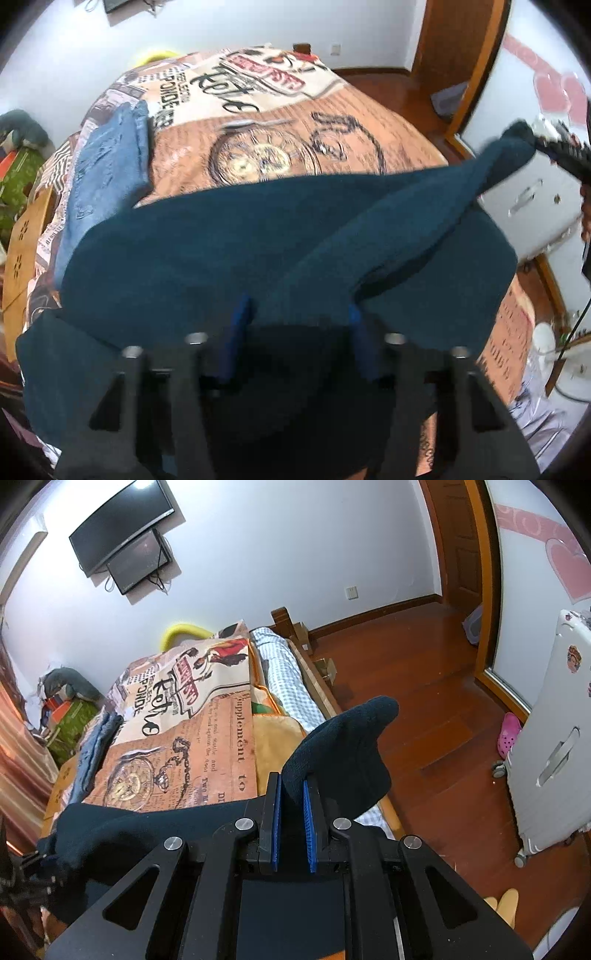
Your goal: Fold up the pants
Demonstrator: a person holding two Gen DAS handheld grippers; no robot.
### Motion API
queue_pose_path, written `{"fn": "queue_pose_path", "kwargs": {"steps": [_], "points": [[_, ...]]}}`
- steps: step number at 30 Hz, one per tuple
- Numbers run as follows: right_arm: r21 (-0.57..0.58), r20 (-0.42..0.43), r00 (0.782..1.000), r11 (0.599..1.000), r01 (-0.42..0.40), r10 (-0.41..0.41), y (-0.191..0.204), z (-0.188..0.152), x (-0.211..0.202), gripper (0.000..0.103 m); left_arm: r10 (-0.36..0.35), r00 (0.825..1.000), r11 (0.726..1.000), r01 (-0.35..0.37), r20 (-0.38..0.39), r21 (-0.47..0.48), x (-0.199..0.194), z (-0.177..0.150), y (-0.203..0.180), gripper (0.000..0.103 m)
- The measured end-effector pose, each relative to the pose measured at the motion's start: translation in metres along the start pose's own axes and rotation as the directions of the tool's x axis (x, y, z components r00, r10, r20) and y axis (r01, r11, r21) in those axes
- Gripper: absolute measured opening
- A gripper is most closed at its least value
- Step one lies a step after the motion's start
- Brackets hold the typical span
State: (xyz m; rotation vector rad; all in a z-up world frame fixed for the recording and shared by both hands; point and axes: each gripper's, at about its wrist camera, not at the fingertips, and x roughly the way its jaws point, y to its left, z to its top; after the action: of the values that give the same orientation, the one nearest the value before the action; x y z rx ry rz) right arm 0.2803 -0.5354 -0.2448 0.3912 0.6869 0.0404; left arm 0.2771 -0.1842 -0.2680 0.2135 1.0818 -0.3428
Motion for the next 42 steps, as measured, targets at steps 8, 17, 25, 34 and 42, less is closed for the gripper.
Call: {"fn": "queue_pose_path", "kwargs": {"steps": [8, 17, 25, 34, 42], "points": [[0.014, -0.021, 0.999, 0.999, 0.033, -0.033, -0.014, -0.031, -0.015, 0.01, -0.077, 0.996, 0.996, 0.074, 0.051, 0.058, -0.03, -0.003, -0.014, 0.023], [0.086, -0.096, 0.994, 0.994, 0.061, -0.052, -0.034, -0.082, -0.012, 0.01, -0.14, 0.99, 0.986, 0.141, -0.013, 0.086, -0.027, -0.026, -0.023, 0.023], [0.105, -0.179, 0.98, 0.988, 0.111, -0.091, -0.042, -0.104, -0.001, 0.015, -0.167, 0.986, 0.982, 0.168, -0.022, 0.082, -0.034, -0.04, -0.024, 0.023], [0.004, -0.123, 0.978, 0.986, 0.169, -0.167, -0.019, -0.09, -0.052, 0.024, -0.157, 0.983, 0.987, 0.155, 0.096, 0.036, -0.075, -0.033, 0.003, 0.031], [-0.206, -0.02, 0.998, 0.977, 0.053, -0.058, 0.076, -0.051, -0.057, 0.032, -0.023, 0.986, 0.987, 0.048, 0.166, -0.15, -0.09, -0.029, 0.092, 0.034]]}}
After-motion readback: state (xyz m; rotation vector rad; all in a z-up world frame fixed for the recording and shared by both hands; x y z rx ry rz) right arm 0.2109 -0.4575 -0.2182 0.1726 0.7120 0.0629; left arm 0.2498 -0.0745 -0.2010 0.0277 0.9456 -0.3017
